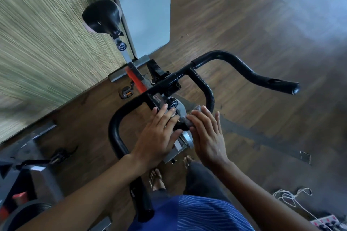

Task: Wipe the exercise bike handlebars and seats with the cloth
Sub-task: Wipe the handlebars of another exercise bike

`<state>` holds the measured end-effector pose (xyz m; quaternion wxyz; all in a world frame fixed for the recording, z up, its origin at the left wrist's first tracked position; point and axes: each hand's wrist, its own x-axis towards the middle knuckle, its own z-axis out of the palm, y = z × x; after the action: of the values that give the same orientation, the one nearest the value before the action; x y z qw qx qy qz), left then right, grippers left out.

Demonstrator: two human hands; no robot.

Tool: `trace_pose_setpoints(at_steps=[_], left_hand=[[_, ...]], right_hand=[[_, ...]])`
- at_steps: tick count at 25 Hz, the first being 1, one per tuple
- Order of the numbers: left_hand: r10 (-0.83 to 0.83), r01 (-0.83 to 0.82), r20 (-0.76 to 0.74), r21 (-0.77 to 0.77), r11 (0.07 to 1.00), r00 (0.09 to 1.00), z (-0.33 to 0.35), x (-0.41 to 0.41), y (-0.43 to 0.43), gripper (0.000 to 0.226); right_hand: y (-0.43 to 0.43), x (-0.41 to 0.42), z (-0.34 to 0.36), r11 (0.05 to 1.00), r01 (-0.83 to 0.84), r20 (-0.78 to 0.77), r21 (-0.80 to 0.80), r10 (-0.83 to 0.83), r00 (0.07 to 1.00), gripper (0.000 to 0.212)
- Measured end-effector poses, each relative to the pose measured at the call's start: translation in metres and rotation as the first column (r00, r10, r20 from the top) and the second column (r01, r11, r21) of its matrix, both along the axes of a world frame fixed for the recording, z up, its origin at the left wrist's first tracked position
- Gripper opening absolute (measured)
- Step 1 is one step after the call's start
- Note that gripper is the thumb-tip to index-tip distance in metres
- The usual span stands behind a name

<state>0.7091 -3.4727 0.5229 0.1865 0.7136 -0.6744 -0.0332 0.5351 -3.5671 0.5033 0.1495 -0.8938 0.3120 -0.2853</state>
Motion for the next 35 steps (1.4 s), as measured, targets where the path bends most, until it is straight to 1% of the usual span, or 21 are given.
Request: trace_pose_setpoints(at_steps=[2,5,7,9,10,12,14,16,19,20,22,23,25,27,29,31,35], left_hand=[[0.052,-0.052,0.020,0.008,0.999,0.998,0.002,-0.007,-0.006,0.058],[0.137,-0.143,0.078,0.076,0.987,0.987,0.009,-0.019,-0.014,0.054],[0.202,-0.217,0.113,0.137,0.967,0.973,0.017,-0.033,-0.018,0.051],[0.289,-0.308,0.133,0.158,0.938,0.948,0.026,-0.048,-0.022,0.050],[0.346,-0.363,0.124,0.160,0.918,0.930,0.029,-0.058,-0.024,0.049],[0.481,-0.485,0.060,0.149,0.862,0.875,0.028,-0.077,-0.028,0.050],[0.605,-0.600,-0.011,0.112,0.792,0.796,0.022,-0.099,-0.030,0.052],[0.673,-0.671,-0.082,0.051,0.740,0.735,0.013,-0.118,-0.031,0.049],[0.689,-0.701,-0.164,-0.026,0.713,0.706,0.000,-0.129,-0.030,0.043],[0.684,-0.699,-0.168,-0.056,0.713,0.710,-0.003,-0.129,-0.031,0.042],[0.659,-0.674,-0.147,-0.098,0.733,0.738,-0.006,-0.127,-0.033,0.040],[0.650,-0.662,-0.130,-0.106,0.742,0.749,-0.007,-0.126,-0.034,0.040],[0.650,-0.659,-0.107,-0.115,0.744,0.753,-0.009,-0.125,-0.039,0.038],[0.661,-0.669,-0.106,-0.115,0.734,0.743,-0.011,-0.126,-0.040,0.037],[0.660,-0.669,-0.111,-0.116,0.734,0.743,-0.011,-0.126,-0.040,0.036],[0.655,-0.665,-0.114,-0.117,0.737,0.747,-0.014,-0.125,-0.039,0.037],[0.658,-0.670,-0.123,-0.113,0.734,0.743,-0.015,-0.125,-0.040,0.043]], right_hand=[[-0.024,-0.013,-0.002,0.991,-0.125,-0.007,-0.040,0.124,0.992,0.034],[-0.051,-0.016,-0.005,0.972,-0.235,0.040,0.016,0.234,0.971,0.033],[-0.066,-0.021,-0.007,0.930,-0.367,0.057,-0.002,0.366,0.929,0.033],[-0.087,-0.023,-0.006,0.879,-0.477,0.065,-0.001,0.476,0.877,0.035],[-0.096,-0.022,-0.006,0.865,-0.500,0.071,0.039,0.497,0.865,0.037],[-0.101,-0.022,-0.007,0.842,-0.530,0.079,0.099,0.524,0.848,0.038],[-0.110,-0.024,-0.007,0.786,-0.614,0.065,0.072,0.611,0.789,0.036],[-0.129,-0.021,-0.006,0.731,-0.680,0.050,0.056,0.678,0.733,0.036],[-0.128,-0.021,-0.004,0.758,-0.635,0.089,0.149,0.629,0.772,0.035],[-0.123,-0.024,-0.004,0.760,-0.632,0.089,0.150,0.627,0.774,0.034],[-0.130,-0.023,-0.004,0.726,-0.681,0.069,0.096,0.678,0.732,0.034],[-0.139,-0.018,-0.004,0.721,-0.686,0.070,0.096,0.682,0.728,0.036],[-0.149,-0.008,-0.002,0.767,-0.616,0.125,0.181,0.603,0.788,0.039],[-0.138,-0.014,-0.003,0.779,-0.576,0.154,0.248,0.555,0.818,0.040],[-0.133,-0.023,-0.005,0.751,-0.625,0.128,0.213,0.613,0.780,0.043],[-0.148,-0.013,-0.001,0.716,-0.672,0.120,0.188,0.662,0.740,0.040],[-0.158,0.006,0.003,0.741,-0.619,0.169,0.259,0.597,0.784,0.033]])
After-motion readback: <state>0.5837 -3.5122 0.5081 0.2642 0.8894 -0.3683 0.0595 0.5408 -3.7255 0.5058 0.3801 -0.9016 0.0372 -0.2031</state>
